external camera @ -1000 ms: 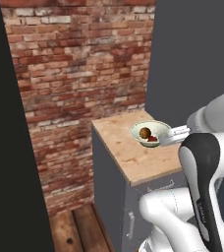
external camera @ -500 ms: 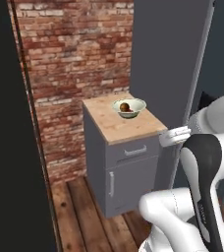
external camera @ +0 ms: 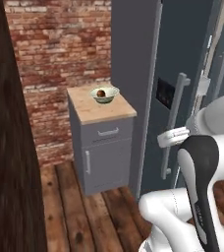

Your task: Take the bell pepper, orange, and tangerine from the freezer and place them in the bowl on the counter.

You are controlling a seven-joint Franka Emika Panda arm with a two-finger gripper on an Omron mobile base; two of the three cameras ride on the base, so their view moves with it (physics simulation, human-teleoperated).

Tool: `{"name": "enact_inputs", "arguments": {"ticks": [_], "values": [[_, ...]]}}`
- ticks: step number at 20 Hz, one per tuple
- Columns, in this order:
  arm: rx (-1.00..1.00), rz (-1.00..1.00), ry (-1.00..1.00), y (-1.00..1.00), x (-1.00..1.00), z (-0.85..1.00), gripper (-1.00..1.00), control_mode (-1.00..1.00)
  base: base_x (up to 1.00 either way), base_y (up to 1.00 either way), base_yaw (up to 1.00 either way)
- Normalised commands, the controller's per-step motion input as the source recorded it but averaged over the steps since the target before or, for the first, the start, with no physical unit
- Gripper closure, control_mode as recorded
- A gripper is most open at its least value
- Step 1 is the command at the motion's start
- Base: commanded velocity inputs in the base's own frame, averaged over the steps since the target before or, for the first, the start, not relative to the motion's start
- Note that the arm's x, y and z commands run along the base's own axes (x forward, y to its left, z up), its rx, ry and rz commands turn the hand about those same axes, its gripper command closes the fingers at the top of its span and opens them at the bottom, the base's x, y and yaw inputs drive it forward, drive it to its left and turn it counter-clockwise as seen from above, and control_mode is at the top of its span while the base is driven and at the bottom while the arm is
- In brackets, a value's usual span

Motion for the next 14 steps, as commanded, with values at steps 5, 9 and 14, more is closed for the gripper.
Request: {"name": "enact_inputs", "arguments": {"ticks": [5, 9, 14], "values": [[0.0, 0.0, 0.0, 0.0, 0.0, 0.0, -1.0, 1.0, -0.59, -1.0, 0.21], [0.0, 0.0, 0.0, 0.0, 0.0, 0.0, -1.0, 1.0, -0.6, -0.99, 0.26], [0.0, 0.0, 0.0, 0.0, 0.0, 0.0, -1.0, 1.0, -0.22, -0.99, 0.39]]}}
